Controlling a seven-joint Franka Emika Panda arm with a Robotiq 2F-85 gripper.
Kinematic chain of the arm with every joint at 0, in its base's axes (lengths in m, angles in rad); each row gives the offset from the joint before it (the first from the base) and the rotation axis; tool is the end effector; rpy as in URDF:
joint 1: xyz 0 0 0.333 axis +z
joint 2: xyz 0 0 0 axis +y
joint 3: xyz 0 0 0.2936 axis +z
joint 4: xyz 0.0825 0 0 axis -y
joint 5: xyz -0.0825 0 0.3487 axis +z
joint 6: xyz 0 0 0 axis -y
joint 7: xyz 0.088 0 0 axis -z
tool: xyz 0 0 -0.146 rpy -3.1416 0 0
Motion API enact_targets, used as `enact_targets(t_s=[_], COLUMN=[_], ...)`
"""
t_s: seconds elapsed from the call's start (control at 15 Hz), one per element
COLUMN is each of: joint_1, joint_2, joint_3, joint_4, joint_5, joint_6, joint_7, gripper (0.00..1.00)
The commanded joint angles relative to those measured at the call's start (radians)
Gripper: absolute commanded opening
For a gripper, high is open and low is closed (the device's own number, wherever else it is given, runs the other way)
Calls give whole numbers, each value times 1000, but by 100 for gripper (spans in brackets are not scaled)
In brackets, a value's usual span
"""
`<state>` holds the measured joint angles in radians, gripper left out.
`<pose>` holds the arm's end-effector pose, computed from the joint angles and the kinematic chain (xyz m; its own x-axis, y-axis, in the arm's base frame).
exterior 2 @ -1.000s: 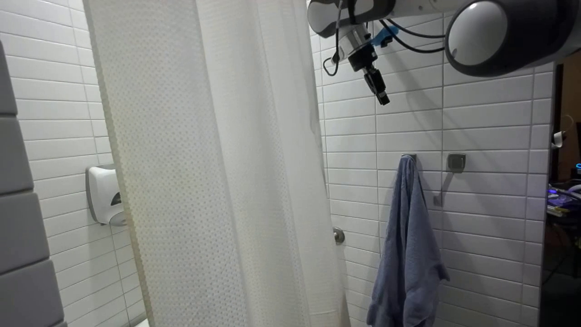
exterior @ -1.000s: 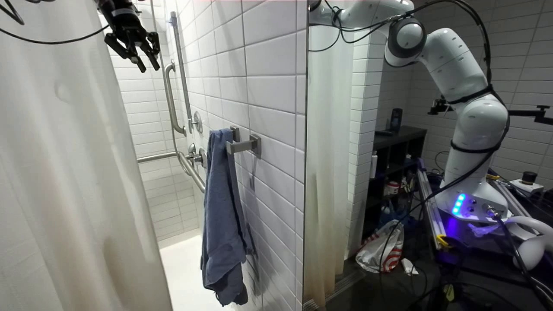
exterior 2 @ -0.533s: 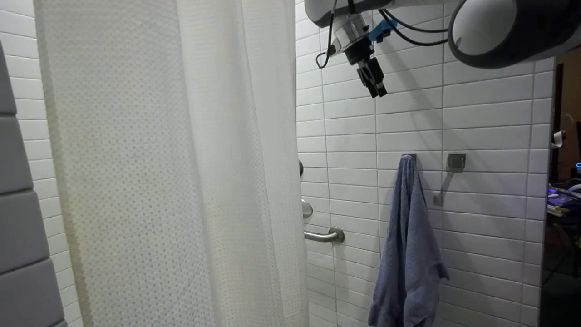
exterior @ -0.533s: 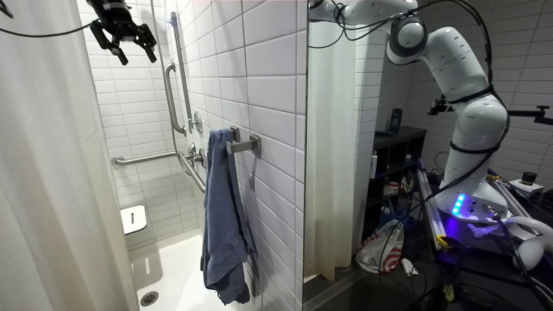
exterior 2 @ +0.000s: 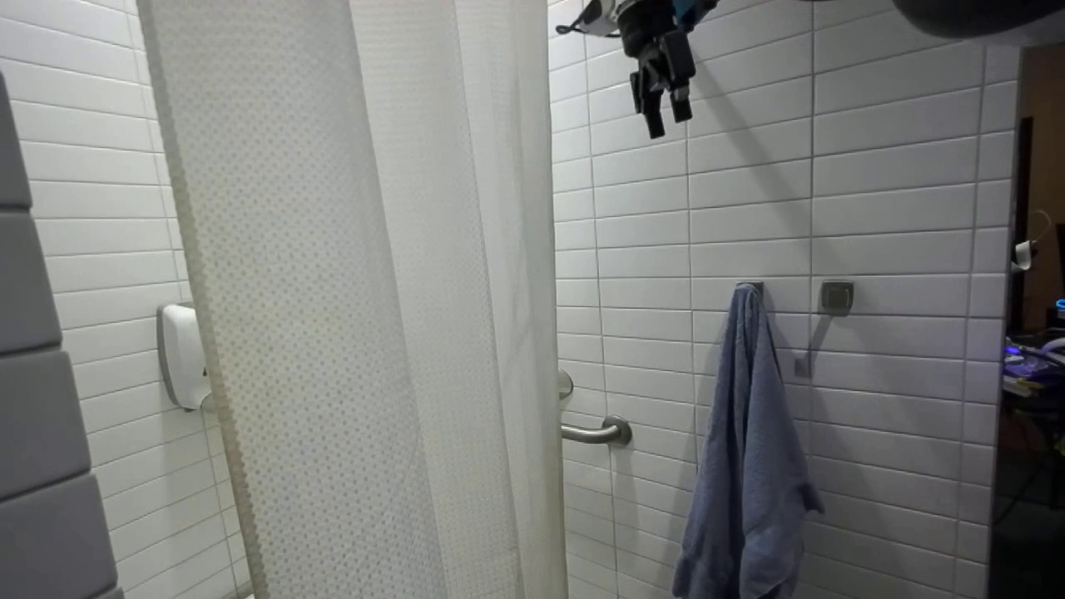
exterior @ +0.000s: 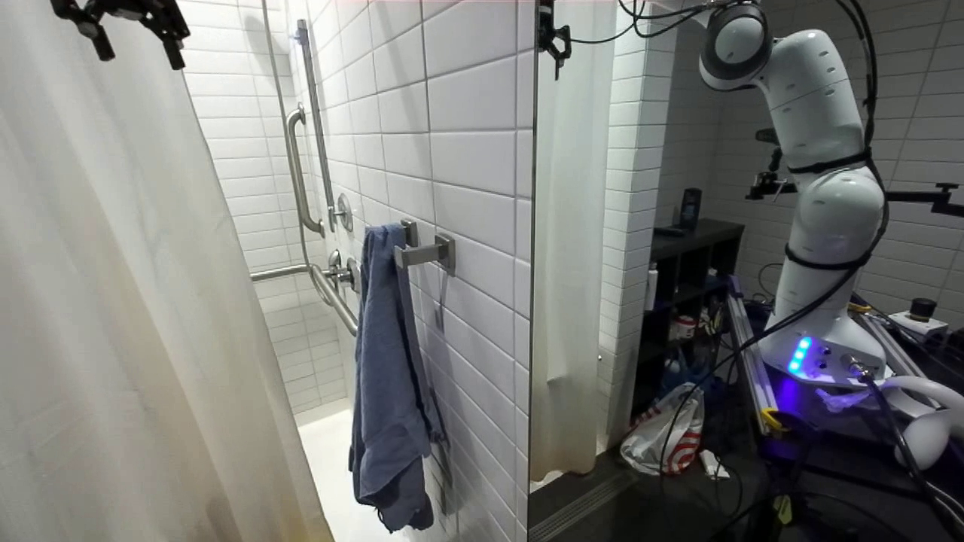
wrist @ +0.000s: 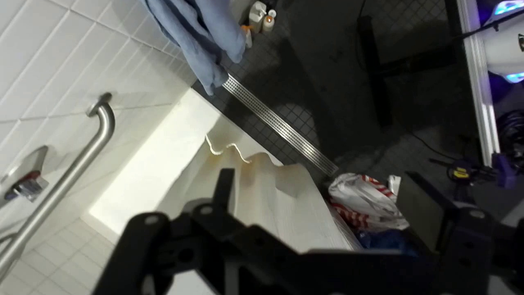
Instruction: Close the shower curtain
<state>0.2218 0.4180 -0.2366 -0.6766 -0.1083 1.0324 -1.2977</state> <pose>0.5416 0.0151 0.6566 0.3131 0.9296 -0.1944 0.9482 -0.3174 0.0091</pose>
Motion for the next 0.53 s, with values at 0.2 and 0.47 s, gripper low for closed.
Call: enact_targets(t_s=[0.2,0.47], joint_1=[-7,-2], joint_2=[-113,-83], joint_3=[64,53], joint_4=[-203,-199], joint_5=[220,246], joint_6=[21,15], joint_7=[1,1], gripper=[100,100])
